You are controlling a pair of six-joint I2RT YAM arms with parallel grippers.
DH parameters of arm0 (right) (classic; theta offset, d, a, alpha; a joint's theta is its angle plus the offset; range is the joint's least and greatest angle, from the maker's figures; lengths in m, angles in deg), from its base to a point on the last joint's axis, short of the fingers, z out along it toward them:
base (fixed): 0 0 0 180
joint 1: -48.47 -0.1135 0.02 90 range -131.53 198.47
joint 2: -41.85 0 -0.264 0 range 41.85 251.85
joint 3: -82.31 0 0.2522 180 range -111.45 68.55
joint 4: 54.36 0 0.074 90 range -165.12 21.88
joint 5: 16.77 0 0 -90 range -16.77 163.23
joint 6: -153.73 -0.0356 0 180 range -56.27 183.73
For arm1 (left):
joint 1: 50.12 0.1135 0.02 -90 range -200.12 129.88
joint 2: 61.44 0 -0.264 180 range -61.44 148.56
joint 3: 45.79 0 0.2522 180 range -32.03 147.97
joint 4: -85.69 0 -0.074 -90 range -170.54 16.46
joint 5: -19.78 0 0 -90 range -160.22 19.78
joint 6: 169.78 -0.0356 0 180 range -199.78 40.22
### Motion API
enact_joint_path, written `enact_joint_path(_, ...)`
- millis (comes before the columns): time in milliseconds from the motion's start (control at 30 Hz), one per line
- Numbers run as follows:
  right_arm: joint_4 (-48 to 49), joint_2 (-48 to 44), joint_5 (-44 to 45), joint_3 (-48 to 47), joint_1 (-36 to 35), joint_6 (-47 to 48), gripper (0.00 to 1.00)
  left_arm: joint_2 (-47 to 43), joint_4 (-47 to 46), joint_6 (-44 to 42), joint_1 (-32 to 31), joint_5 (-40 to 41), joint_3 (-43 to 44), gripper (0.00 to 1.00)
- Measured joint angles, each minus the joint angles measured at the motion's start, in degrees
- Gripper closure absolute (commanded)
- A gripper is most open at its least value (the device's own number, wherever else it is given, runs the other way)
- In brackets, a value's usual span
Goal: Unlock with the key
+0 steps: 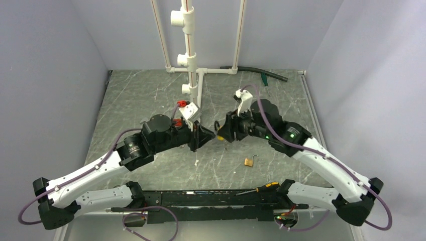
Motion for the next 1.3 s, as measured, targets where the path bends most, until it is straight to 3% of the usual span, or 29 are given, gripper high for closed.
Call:
enact_joint_path(100,0.44,3.48,9.86,0.44,0.74,-0.94,1.00,0.35,2.95,0.72,-1.25,0.70,2.25,0.80)
enact_joint_path(300,0.07,5.55,23.12,1.57,2.51,-2.05,1.00,0.42,9.22,2.67,-1.77,4.07,6.56,0.35)
enact_joint_path(433,0.11,6.38,25.88,1.55,2.47,-3.06,1.00,0.39,11.93,3.76,-1.77,6.51,6.82,0.17)
enact_joint_path(700,-2.56,20.31,28.00,-0.74,5.40,-6.08,1.00,-2.64,16.61,4.83,-1.77,11.32,6.38,0.04)
enact_joint_path(1100,-3.63,47.01,17.81,-8.46,17.40,-6.75,1.00,-6.80,24.13,6.82,-1.77,17.75,1.40,0.03)
enact_joint_path(1200,-3.34,51.80,16.11,-10.56,19.19,-6.75,0.62,-8.02,25.68,6.88,-1.77,18.69,0.96,0.03)
enact_joint_path(1300,-3.82,54.01,15.02,-11.85,20.61,-6.73,0.32,-8.63,27.17,6.95,-1.75,20.04,0.96,0.03)
